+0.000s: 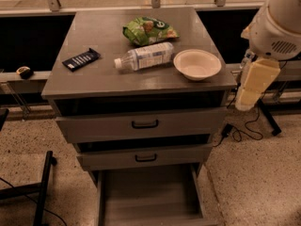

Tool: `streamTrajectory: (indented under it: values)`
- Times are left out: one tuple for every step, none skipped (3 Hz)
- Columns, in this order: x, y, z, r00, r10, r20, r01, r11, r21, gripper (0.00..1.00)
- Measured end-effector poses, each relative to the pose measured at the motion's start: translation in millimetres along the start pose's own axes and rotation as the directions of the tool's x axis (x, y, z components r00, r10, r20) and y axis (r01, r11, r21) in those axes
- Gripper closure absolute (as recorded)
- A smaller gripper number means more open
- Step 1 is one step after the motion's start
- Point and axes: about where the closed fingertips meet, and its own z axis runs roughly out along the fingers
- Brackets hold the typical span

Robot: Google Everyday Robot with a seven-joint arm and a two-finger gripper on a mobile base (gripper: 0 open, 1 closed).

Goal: Place blue plastic bottle into bottom drawer

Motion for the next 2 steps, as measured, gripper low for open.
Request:
streamTrajectory:
  values:
    - [-32,-40,23,0.992,-0.127,-0.019,0.127,0.9916,0.023,0.00]
    - [-73,-73,44,0.964,-0.265,0.034,0.265,0.9642,0.001,0.00]
